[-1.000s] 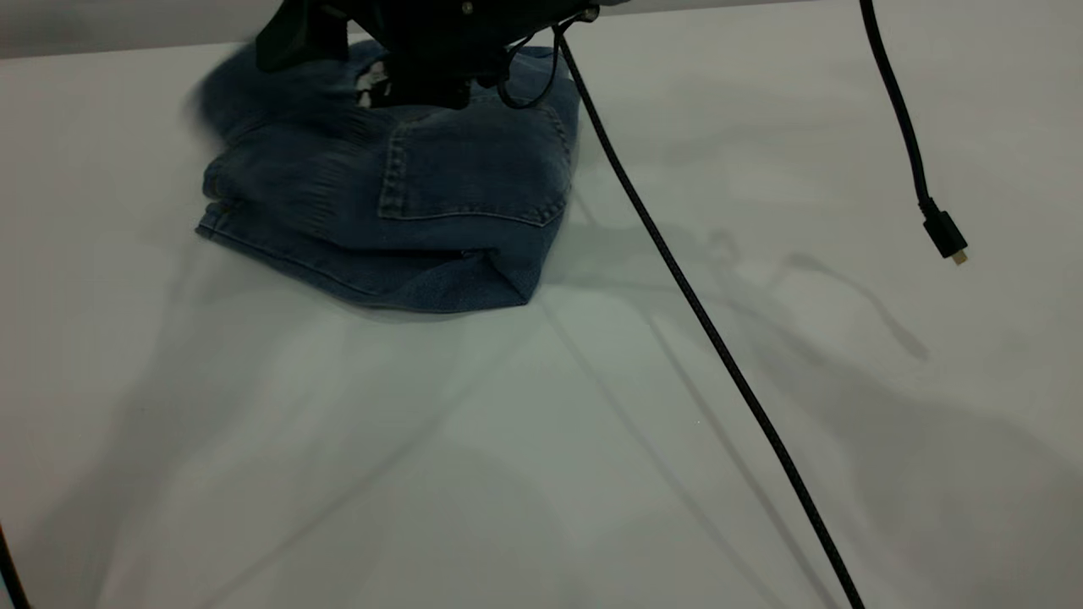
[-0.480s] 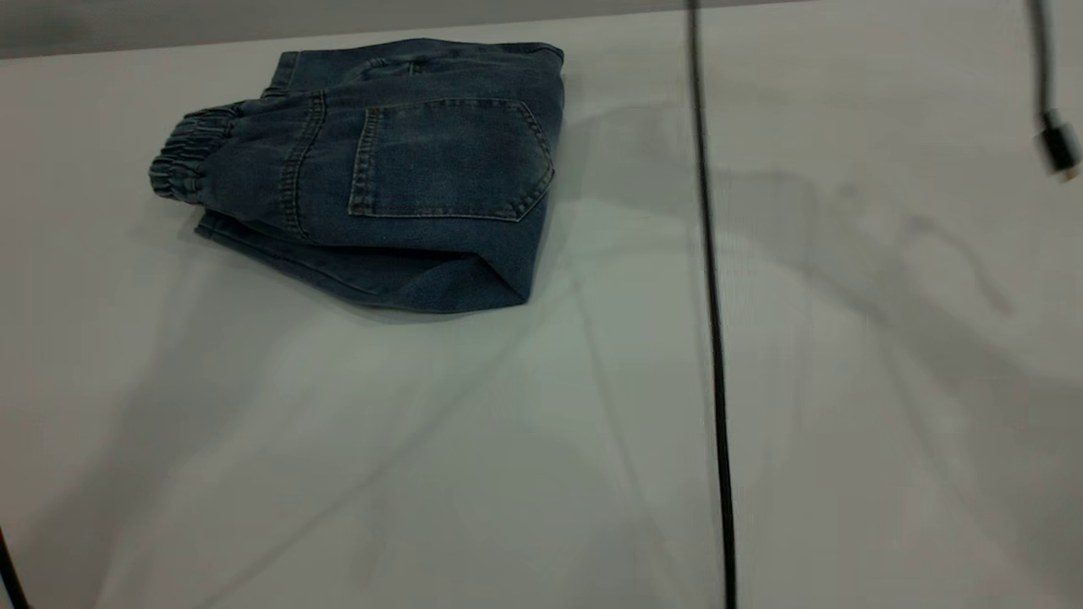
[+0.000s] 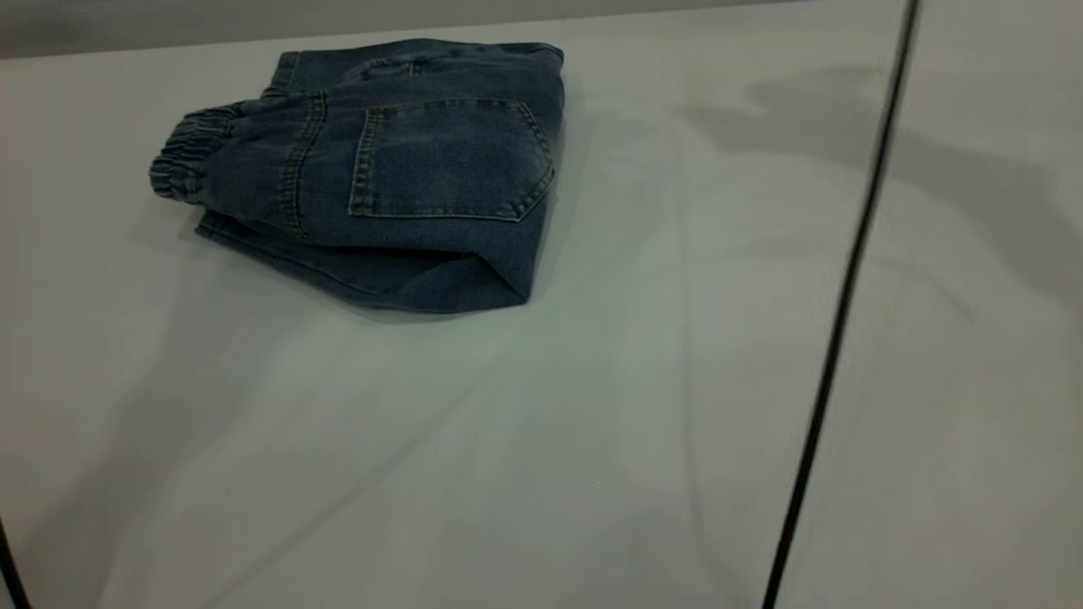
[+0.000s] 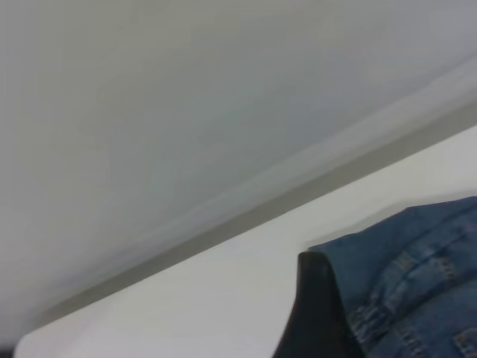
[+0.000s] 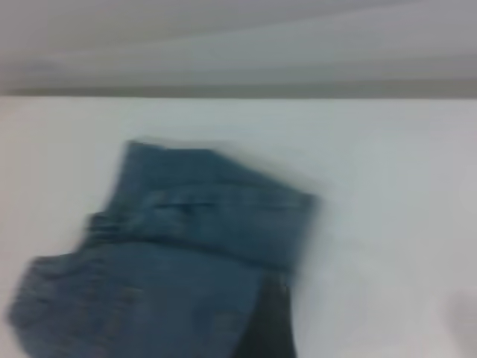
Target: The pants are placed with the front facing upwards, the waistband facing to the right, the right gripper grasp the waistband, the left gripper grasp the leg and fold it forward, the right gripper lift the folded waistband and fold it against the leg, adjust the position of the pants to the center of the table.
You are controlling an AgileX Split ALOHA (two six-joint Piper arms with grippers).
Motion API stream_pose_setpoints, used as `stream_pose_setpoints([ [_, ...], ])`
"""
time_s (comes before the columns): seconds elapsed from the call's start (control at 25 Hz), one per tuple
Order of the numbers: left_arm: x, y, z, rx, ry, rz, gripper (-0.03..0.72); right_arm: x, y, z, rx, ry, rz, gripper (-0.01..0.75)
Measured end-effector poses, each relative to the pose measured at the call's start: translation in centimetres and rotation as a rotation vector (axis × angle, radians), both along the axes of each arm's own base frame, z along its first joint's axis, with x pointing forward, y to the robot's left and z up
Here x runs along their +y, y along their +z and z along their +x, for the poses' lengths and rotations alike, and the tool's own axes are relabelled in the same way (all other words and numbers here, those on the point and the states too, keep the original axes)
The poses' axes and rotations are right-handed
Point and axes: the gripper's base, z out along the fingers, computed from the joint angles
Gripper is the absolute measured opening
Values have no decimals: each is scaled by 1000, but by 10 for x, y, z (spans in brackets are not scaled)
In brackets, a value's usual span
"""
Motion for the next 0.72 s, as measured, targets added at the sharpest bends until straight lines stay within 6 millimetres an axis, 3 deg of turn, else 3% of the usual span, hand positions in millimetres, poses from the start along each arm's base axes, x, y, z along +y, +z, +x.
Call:
stream_pose_setpoints([
  [0.2,-7,-7,2,37,-38,-47,461,-42,36,-7,-1,-50,-135,581],
  [0.36,-12,-26,4,110,-56,-61,461,-63,70,-18,13,-90,-245,580],
  [0.72,-17,-87,11,311,-51,-21,461,-86,145,-55,4,-168,-509,580],
])
